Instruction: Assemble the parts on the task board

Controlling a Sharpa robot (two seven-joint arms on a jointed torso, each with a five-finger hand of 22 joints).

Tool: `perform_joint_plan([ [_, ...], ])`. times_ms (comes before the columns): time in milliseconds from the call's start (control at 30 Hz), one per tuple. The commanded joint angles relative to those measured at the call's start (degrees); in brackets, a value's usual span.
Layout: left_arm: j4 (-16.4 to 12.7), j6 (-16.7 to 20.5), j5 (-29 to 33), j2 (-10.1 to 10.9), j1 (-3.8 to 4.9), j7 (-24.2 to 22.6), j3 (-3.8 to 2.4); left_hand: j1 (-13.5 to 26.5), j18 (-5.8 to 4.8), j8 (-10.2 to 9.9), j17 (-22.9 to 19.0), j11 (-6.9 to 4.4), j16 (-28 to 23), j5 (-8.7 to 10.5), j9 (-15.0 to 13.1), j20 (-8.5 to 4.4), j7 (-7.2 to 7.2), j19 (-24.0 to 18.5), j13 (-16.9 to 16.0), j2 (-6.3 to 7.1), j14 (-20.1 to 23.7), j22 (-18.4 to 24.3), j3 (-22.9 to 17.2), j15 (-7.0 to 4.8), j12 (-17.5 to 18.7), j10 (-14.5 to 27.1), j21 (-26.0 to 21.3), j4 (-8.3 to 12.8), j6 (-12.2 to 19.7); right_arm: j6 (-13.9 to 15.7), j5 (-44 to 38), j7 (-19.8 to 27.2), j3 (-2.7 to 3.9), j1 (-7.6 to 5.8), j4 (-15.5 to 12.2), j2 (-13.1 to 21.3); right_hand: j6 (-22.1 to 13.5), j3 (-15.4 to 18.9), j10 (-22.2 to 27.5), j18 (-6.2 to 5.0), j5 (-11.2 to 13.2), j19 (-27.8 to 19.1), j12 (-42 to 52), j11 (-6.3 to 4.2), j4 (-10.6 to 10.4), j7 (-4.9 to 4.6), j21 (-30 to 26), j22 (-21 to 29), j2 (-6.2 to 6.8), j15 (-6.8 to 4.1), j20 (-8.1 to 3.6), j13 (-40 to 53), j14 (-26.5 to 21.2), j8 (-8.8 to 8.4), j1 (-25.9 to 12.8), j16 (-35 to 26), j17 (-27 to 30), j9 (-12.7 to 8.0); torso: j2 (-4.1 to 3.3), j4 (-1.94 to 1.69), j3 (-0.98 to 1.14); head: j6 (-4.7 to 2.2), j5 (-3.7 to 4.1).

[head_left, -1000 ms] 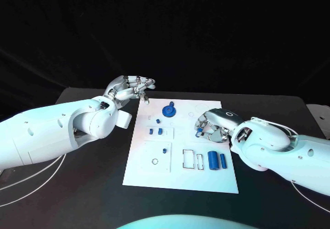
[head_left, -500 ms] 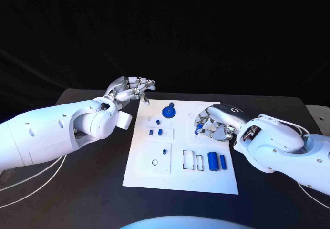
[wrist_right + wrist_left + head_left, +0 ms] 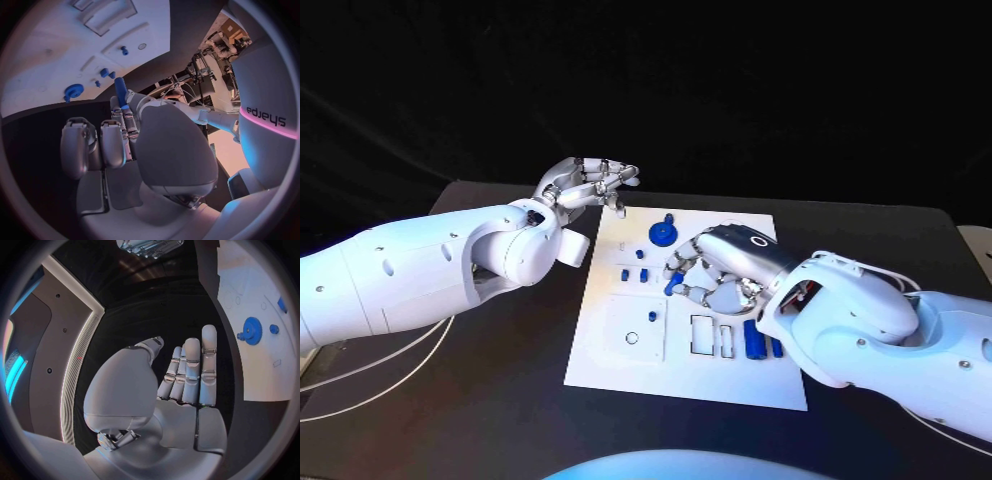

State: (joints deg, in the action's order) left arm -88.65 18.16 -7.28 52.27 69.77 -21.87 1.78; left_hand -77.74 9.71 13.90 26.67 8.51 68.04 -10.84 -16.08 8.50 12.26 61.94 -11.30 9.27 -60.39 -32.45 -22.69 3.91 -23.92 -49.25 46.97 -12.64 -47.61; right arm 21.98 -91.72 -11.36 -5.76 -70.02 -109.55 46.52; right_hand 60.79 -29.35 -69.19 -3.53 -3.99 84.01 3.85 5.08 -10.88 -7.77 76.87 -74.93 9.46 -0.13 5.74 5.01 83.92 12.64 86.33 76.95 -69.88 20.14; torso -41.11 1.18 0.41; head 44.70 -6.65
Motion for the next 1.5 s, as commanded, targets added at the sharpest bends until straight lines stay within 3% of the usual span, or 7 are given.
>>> perform_joint_plan([
  [33, 0.07, -0.65, 0.20, -0.31, 0.06, -0.66, -0.03, 0.08, 0.86, 0.20, -0.04, -0.02, 0.39, -0.20, 0.05, 0.39, -0.01, 0.10, 0.03, -0.45, 0.46, 0.05, 0.24, 0.07, -0.36, 0.40, -0.34, -0.18, 0.45, 0.58, -1.48, 1.21, -0.16, 0.80, 0.55, -2.41, 0.40, -0.44, -1.53, 0.83, -0.37, 1.99, 0.02, -0.93, 0.17, -0.11, -0.17, -9.45, -0.32, -0.42, -0.58, 0.05, 1.75, 0.33, -0.07, -0.02, 0.13, 0.07, -0.03, -0.07, -0.11, -0.07, -0.55],
  [200, 0.17, -0.65, 0.20, -0.62, 0.07, -0.57, -0.03, 0.07, 0.86, 0.22, -0.06, -0.02, 0.41, -0.20, 0.06, 0.39, -0.01, 0.11, 0.03, -0.46, 0.47, 0.06, 0.26, 0.07, -0.41, 0.43, -0.36, -0.21, 0.46, 0.48, -1.85, 1.96, -0.63, 2.30, 2.46, -5.84, 0.40, -0.44, -1.53, 0.83, -0.37, 1.99, 0.02, -0.93, 0.17, -0.11, -0.17, -9.45, -0.32, -0.42, -0.58, 0.05, 1.75, 0.33, -0.07, -0.02, 0.13, 0.07, -0.11, -0.11, -0.14, 0.13, -1.21],
  [333, 0.08, -0.62, 0.20, -0.79, 0.07, -0.55, -0.03, 0.07, 0.86, 0.22, -0.06, -0.02, 0.41, -0.20, 0.06, 0.39, -0.01, 0.11, 0.03, -0.46, 0.47, 0.06, 0.26, 0.07, -0.41, 0.43, -0.36, -0.21, 0.46, 0.38, -2.16, 2.67, -0.91, 4.51, 4.86, -8.01, 0.36, -0.60, -1.54, 0.82, -0.45, 1.97, -0.01, -0.91, 0.31, -0.13, -0.26, -9.42, -0.30, -0.41, -0.58, 0.02, 1.74, 0.35, -0.17, -0.04, 0.16, 0.11, -0.12, -0.02, -0.19, 0.36, -1.99],
  [467, -0.05, -0.55, 0.20, -0.82, 0.08, -0.53, -0.02, 0.07, 0.86, 0.22, -0.06, -0.02, 0.41, -0.20, 0.06, 0.39, -0.01, 0.11, 0.03, -0.46, 0.47, 0.06, 0.26, 0.07, -0.41, 0.43, -0.36, -0.21, 0.46, 0.04, -2.02, 3.07, -1.17, 5.96, 6.86, -9.34, 0.31, -0.70, -1.51, 0.81, -0.47, 1.96, -0.04, -0.89, 0.42, -0.16, -0.29, -9.42, -0.25, -0.40, -0.57, -0.02, 1.71, 0.36, -0.30, -0.08, 0.22, 0.15, -0.17, 0.00, -0.05, 0.62, -2.37],
  [600, -0.13, -0.56, 0.20, -0.85, 0.08, -0.51, -0.02, 0.05, 0.86, 0.25, -0.09, -0.03, 0.43, -0.19, 0.07, 0.39, -0.02, 0.12, 0.03, -0.44, 0.48, 0.08, 0.31, 0.07, -0.49, 0.46, -0.38, -0.23, 0.47, -0.47, -1.78, 3.22, -1.41, 6.79, 8.42, -10.24, 0.28, -0.77, -1.51, 0.81, -0.46, 1.96, -0.05, -0.88, 0.50, -0.17, -0.28, -9.43, -0.21, -0.39, -0.57, -0.03, 1.71, 0.37, -0.34, -0.07, 0.20, 0.17, -0.09, -0.03, -0.04, 1.01, -2.55],
  [1100, -0.16, -0.66, 0.20, -0.95, 0.09, -0.43, -0.02, 0.05, 0.86, 0.25, -0.09, -0.03, 0.43, -0.19, 0.07, 0.39, -0.02, 0.12, 0.03, -0.44, 0.48, 0.08, 0.31, 0.07, -0.49, 0.46, -0.38, -0.23, 0.47, -0.68, -2.78, 2.81, -1.82, 8.48, 11.27, -12.39, 0.23, -0.91, -1.50, 0.81, -0.48, 1.95, -0.07, -0.86, 0.64, -0.19, -0.30, -9.43, -0.20, -0.38, -0.57, -0.06, 1.72, 0.38, -0.42, -0.04, 0.14, 0.20, -0.15, 0.02, -0.01, 1.45, -2.99],
  [1500, -0.19, -0.70, 0.20, -0.87, 0.09, -0.36, -0.02, 0.01, 0.86, 0.31, -0.13, -0.03, 0.46, -0.18, 0.08, 0.39, -0.03, 0.14, 0.03, -0.43, 0.50, 0.11, 0.38, 0.07, -0.61, 0.51, -0.41, -0.28, 0.49, -2.41, -3.56, 2.46, -2.10, 8.80, 11.91, -12.98, 0.21, -0.99, -1.51, 0.84, -0.48, 1.99, -0.08, -0.85, 0.71, -0.21, -0.16, -9.49, -0.20, -0.37, -0.56, -0.07, 1.74, 0.39, -0.50, 0.03, 0.04, 0.23, -0.13, 0.05, -0.01, 1.64, -2.97],
])
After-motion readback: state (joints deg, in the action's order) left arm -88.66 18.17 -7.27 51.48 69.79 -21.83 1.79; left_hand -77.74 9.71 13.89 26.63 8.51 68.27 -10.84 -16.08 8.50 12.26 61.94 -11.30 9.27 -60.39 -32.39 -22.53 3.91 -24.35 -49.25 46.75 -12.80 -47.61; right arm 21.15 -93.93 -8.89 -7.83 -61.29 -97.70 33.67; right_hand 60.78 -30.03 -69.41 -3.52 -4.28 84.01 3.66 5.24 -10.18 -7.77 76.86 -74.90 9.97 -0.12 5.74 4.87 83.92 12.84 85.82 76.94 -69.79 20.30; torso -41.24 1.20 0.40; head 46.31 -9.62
